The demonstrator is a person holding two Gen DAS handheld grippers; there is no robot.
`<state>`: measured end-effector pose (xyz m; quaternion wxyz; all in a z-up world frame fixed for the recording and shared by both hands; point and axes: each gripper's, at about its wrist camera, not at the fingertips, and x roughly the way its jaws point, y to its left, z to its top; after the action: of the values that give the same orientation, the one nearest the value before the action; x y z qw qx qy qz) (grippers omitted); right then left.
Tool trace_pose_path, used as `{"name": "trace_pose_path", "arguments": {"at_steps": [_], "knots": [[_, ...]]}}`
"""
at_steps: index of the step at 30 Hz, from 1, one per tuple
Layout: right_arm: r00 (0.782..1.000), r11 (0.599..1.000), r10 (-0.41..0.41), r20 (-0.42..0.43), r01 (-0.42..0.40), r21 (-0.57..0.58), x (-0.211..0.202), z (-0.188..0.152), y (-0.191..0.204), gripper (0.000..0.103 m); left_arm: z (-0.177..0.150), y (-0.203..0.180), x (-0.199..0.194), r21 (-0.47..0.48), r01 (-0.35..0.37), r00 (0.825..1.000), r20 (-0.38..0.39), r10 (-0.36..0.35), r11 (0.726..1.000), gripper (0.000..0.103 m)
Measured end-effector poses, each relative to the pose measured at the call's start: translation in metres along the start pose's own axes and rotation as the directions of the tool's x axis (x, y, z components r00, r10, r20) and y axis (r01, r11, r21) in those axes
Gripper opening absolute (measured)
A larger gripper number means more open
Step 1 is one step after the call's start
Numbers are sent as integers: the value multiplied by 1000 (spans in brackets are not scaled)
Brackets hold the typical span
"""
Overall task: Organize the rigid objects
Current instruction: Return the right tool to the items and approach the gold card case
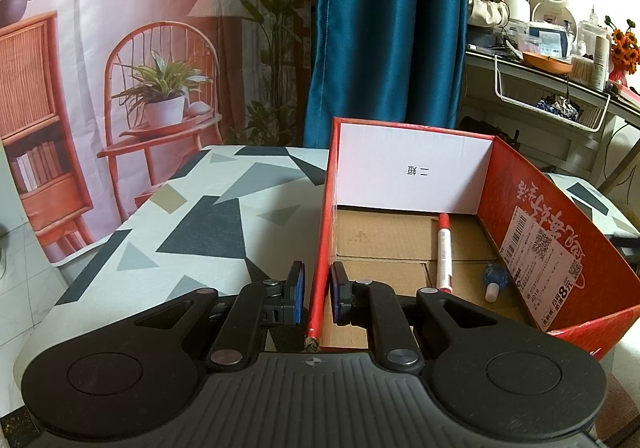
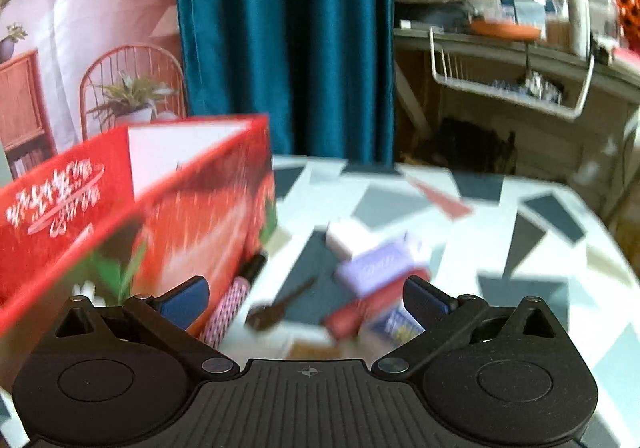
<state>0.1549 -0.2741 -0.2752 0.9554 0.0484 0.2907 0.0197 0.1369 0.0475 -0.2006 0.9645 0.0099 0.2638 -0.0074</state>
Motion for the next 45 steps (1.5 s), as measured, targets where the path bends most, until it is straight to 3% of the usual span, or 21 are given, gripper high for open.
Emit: {"name": "trace_pose_path", "arguments": {"at_steps": [6, 12, 16, 17, 37, 45], "knots": [[998, 999, -25, -50, 26, 20, 8, -31, 13, 102, 0, 0, 0, -3, 1, 1000, -2, -2, 1000, 16], [994, 997, -71, -86, 72, 5, 20, -35, 22, 94, 0, -1, 0, -4, 0, 1000, -2, 0, 1000, 16], [992, 998, -61, -113, 63, 13, 25, -36, 19, 74, 0, -1, 0, -4, 0, 1000, 1, 0, 1000, 16], [991, 998, -61, -120, 64, 21, 26, -37, 18, 73, 0, -2, 0, -4, 0, 1000, 2, 0, 1000, 16], [988, 992, -120, -96, 124, 39, 26, -39, 12, 46, 1, -1, 0, -5, -4, 1000, -2, 4, 1000, 16], [990, 994, -110, -89, 110, -4, 26, -40, 20, 45, 1, -1, 0, -5, -3, 1000, -1, 3, 1000, 16]]}}
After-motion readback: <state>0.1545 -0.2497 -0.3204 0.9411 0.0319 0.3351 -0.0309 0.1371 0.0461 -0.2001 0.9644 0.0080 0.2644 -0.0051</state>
